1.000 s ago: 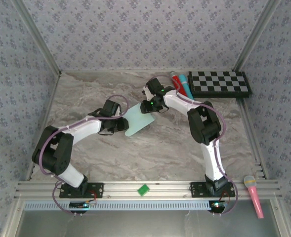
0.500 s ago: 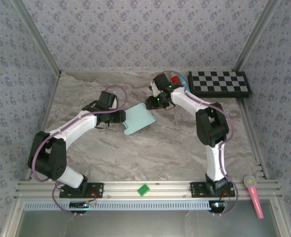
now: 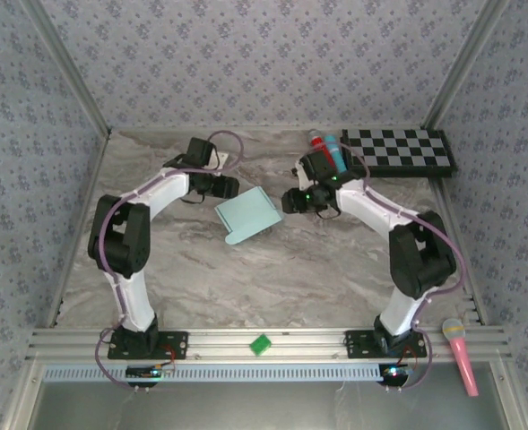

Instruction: Fold the paper box

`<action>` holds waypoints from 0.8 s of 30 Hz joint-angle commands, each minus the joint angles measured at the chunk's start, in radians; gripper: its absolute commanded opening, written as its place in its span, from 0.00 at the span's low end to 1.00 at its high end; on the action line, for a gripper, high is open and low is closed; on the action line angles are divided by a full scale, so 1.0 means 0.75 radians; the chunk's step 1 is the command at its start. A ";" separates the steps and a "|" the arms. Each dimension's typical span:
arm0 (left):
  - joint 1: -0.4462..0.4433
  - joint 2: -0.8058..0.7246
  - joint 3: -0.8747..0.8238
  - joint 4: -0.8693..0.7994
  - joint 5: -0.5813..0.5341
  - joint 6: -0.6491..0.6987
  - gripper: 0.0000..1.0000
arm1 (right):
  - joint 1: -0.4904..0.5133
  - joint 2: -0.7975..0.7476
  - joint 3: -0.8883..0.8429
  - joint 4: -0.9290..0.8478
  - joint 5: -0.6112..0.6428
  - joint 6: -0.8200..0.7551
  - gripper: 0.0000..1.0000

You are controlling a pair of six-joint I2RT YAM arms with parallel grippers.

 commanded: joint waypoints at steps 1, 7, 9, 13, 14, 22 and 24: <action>0.013 0.051 0.050 -0.011 0.146 0.054 0.64 | -0.007 -0.096 -0.111 0.056 0.037 0.035 0.53; 0.018 0.095 0.020 0.030 0.231 0.024 0.63 | -0.008 -0.163 -0.276 0.116 0.052 0.078 0.54; 0.018 0.094 -0.001 0.036 0.249 0.022 0.63 | -0.011 -0.161 -0.300 0.130 0.049 0.086 0.54; 0.018 0.069 -0.048 0.041 0.266 0.012 0.63 | -0.009 -0.136 -0.293 0.138 0.038 0.089 0.54; 0.018 0.055 -0.068 0.049 0.271 0.003 0.63 | -0.008 -0.130 -0.288 0.138 0.038 0.089 0.54; 0.016 -0.046 -0.213 0.101 0.278 -0.075 0.63 | 0.000 -0.095 -0.250 0.143 0.024 0.085 0.54; 0.012 -0.088 -0.246 0.104 0.269 -0.109 0.63 | 0.004 -0.088 -0.245 0.145 0.014 0.089 0.54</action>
